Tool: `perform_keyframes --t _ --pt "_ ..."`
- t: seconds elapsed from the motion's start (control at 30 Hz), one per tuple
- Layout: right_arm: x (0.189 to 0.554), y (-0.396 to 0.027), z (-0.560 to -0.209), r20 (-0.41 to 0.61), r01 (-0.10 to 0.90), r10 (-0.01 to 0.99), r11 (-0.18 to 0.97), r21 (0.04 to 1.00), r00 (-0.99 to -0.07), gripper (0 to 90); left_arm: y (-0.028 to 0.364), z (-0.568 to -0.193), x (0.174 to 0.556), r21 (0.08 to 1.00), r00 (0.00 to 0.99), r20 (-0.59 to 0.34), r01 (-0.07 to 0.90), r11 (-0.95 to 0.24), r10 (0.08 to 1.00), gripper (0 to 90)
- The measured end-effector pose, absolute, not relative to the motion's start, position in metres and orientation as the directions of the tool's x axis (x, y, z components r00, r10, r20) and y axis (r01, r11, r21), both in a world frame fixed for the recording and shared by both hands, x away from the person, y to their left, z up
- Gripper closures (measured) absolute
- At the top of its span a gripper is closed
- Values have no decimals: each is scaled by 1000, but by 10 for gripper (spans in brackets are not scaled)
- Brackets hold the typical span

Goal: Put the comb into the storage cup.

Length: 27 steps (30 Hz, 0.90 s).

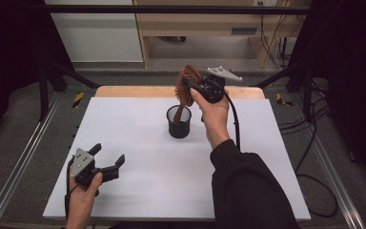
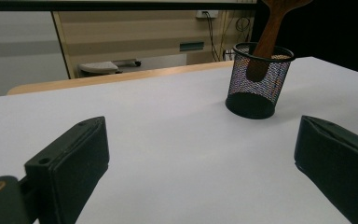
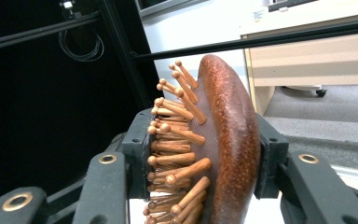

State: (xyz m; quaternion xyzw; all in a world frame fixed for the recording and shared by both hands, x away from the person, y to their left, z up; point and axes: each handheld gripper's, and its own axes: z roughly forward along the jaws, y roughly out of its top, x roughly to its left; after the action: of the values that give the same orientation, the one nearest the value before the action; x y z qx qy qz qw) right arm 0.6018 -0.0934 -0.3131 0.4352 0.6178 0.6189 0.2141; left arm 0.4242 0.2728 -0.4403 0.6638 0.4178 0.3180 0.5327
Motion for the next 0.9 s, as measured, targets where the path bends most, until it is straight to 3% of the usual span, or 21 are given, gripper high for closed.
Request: perform_keyframes --t 0.9 --pt "608 -76 -330 255 307 803 -95 947 -539 510 270 -442 425 971 464 -19 220 -95 886 34"
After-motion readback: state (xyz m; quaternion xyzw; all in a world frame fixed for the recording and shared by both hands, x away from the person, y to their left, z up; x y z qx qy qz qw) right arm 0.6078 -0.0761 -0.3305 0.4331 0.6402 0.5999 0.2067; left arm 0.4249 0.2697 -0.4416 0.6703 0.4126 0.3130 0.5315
